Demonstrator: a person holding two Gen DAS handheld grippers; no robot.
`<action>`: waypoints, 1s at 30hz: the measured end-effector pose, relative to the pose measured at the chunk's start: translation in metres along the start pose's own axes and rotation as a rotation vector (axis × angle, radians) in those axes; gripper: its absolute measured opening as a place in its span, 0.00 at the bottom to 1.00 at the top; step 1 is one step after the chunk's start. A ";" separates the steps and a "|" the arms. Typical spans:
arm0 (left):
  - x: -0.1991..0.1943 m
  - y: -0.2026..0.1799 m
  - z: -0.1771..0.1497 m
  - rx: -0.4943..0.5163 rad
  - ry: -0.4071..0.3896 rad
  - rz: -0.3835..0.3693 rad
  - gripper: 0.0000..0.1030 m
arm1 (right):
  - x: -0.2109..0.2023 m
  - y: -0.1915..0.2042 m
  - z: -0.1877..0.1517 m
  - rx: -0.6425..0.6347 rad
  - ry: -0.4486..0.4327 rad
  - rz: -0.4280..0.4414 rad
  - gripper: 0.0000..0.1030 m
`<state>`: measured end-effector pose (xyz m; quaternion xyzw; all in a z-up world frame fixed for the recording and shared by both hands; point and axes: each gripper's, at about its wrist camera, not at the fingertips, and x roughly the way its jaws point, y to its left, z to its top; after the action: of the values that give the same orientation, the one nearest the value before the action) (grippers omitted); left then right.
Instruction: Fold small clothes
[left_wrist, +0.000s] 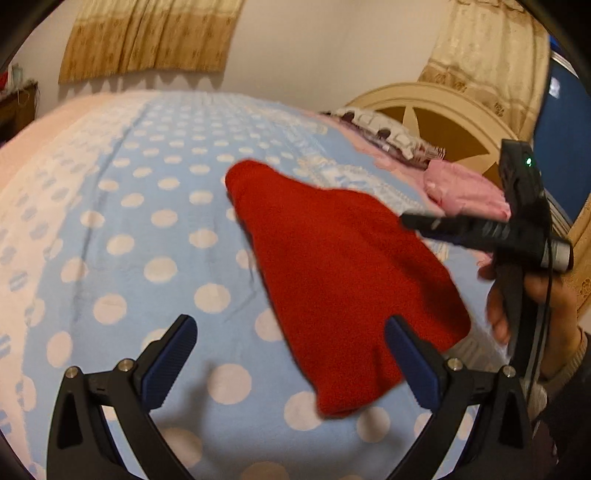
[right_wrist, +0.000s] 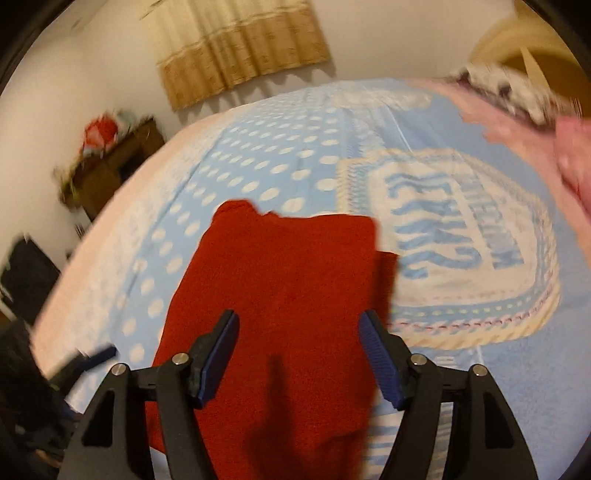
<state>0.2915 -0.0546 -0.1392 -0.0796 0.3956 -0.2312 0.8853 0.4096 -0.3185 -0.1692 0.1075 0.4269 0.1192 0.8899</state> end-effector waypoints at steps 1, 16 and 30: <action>0.005 0.000 -0.001 0.000 0.013 0.000 1.00 | 0.000 -0.011 0.003 0.026 -0.004 0.012 0.67; 0.047 0.003 0.001 -0.106 0.100 -0.096 1.00 | 0.074 -0.091 0.013 0.270 0.116 0.287 0.75; 0.054 -0.010 0.004 -0.065 0.125 -0.167 0.73 | 0.100 -0.069 0.022 0.202 0.151 0.381 0.37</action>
<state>0.3221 -0.0890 -0.1688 -0.1264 0.4495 -0.2955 0.8334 0.4960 -0.3552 -0.2488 0.2657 0.4741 0.2494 0.8015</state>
